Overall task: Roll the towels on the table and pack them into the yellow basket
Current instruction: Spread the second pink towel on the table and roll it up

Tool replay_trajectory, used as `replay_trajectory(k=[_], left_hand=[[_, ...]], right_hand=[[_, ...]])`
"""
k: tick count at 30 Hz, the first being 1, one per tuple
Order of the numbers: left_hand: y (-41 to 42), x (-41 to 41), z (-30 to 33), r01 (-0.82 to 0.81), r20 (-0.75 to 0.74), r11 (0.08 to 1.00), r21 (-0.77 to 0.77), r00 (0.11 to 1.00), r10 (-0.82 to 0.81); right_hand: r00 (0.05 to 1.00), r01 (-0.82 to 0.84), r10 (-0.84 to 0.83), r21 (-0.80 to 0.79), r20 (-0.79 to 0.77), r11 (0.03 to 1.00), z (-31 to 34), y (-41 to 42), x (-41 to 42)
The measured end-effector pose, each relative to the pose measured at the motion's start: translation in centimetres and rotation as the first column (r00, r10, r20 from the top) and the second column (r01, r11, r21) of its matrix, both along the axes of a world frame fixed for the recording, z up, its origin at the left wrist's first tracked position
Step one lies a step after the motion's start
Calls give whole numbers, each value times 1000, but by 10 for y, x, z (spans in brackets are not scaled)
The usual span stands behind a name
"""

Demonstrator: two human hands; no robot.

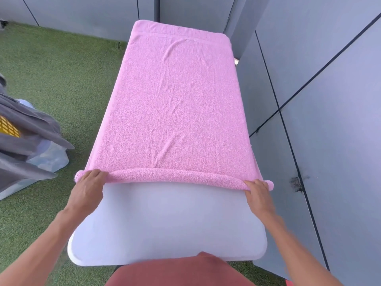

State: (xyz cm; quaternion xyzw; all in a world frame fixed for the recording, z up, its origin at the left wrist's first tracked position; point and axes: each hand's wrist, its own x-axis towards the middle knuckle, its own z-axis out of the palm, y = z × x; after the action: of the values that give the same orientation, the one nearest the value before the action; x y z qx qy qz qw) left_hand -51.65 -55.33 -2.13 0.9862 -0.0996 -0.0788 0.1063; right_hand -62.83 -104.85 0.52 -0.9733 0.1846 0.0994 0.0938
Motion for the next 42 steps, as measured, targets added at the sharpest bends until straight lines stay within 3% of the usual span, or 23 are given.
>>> replay_trajectory(k=[3,5,7,9,11,13,15,19,24,28,30,32,34,35,37,39,42], left_hand=[[10,-2,6,-11,-213,1000,4,977,12],[13,2,11,-46,-357,997,-55,934,23],[11,10,12,-138,-396,977,-161,916,65],[5,15,16,-257,-330,936,-241,928,170],[0,12,16,-262,-134,940,-217,962,237],[-3,-2,11,-169,91,980,-101,980,178],[-6,-22,6,-63,213,996,-63,974,75],[-7,-40,-7,87,216,996,-25,973,-80],[-10,-1,4,40,71,990,-134,997,-31],[0,9,9,28,-67,993,-117,997,-36],[6,8,11,44,-220,996,-74,974,-60],[9,11,19,38,-370,999,-39,928,-49],[8,16,27,-63,-409,988,-139,912,1],[5,17,30,-116,-354,975,-191,934,41],[-1,17,32,-101,-72,975,-197,993,88],[-6,10,26,-44,125,991,-126,990,60],[-11,-14,15,-23,197,989,-145,979,52]], right_hand=[[995,-30,37,85,-94,996,4,-17,-10],[985,29,13,241,-170,970,9,-28,-9],[976,136,-53,400,-211,906,13,-31,0],[976,218,-184,461,-117,860,13,-29,9],[958,238,-279,371,60,898,8,-21,8],[957,198,-214,96,195,975,2,-8,-3],[959,132,-101,-102,264,986,-4,5,-17],[978,25,-7,-85,207,996,-15,14,-30],[986,34,-48,92,161,995,-9,5,-1],[998,-27,25,37,52,999,-6,-1,-1],[997,-56,58,34,-51,998,-5,-2,-9],[987,-53,68,107,-143,993,4,-4,-10],[987,52,-13,250,-157,967,15,-7,-3],[986,144,-106,326,-132,934,18,-7,1],[944,299,-329,417,-1,858,19,-7,9],[919,300,-357,287,169,910,13,-2,9],[948,201,-186,-35,258,979,-2,16,-5]])
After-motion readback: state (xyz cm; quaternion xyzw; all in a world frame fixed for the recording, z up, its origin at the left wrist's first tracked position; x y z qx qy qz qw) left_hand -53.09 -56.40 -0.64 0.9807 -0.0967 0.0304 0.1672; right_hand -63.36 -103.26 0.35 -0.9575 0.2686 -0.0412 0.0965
